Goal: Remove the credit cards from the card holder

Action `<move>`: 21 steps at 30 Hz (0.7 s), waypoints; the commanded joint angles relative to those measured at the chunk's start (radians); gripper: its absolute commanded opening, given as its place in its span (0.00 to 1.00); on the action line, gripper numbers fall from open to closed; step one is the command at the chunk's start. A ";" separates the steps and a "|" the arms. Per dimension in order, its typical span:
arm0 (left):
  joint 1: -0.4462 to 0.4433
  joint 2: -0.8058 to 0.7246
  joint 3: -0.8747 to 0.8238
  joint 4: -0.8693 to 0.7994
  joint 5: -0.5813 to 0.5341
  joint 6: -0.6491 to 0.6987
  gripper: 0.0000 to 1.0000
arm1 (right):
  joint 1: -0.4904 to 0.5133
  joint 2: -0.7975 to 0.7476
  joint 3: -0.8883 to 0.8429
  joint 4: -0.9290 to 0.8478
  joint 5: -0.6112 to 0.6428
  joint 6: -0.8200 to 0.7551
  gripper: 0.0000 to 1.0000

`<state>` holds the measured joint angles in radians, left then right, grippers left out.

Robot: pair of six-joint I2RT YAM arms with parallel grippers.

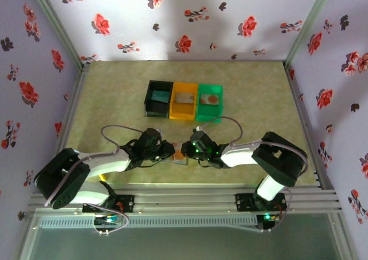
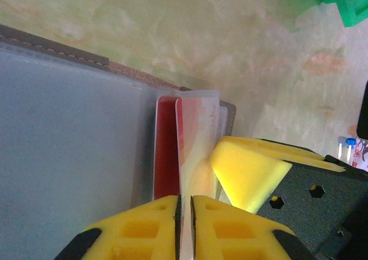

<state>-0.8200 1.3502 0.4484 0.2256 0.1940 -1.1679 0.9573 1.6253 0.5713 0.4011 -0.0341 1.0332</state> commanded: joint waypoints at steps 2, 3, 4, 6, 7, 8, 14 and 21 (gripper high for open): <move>-0.012 -0.023 0.004 0.146 0.033 -0.005 0.15 | 0.009 0.045 -0.019 -0.040 -0.043 0.018 0.16; -0.011 -0.020 0.002 0.155 0.033 -0.008 0.15 | 0.009 0.046 -0.019 -0.040 -0.044 0.018 0.16; -0.013 -0.017 -0.002 0.164 0.033 -0.011 0.15 | 0.008 0.047 -0.018 -0.039 -0.045 0.019 0.16; -0.013 -0.012 -0.005 0.176 0.034 -0.016 0.15 | 0.008 0.049 -0.016 -0.038 -0.049 0.020 0.16; -0.013 -0.008 -0.007 0.179 0.033 -0.017 0.15 | 0.009 0.050 -0.016 -0.035 -0.050 0.022 0.16; -0.013 -0.005 -0.007 0.183 0.035 -0.019 0.15 | 0.008 0.052 -0.016 -0.032 -0.053 0.023 0.16; -0.014 0.005 -0.008 0.208 0.038 -0.027 0.09 | 0.008 0.054 -0.008 -0.033 -0.058 0.023 0.16; -0.013 0.009 -0.002 0.210 0.044 -0.023 0.05 | 0.008 0.059 -0.008 -0.029 -0.059 0.023 0.16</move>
<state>-0.8200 1.3525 0.4252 0.2768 0.1932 -1.1828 0.9543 1.6310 0.5713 0.4088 -0.0341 1.0412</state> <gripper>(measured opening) 0.083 0.160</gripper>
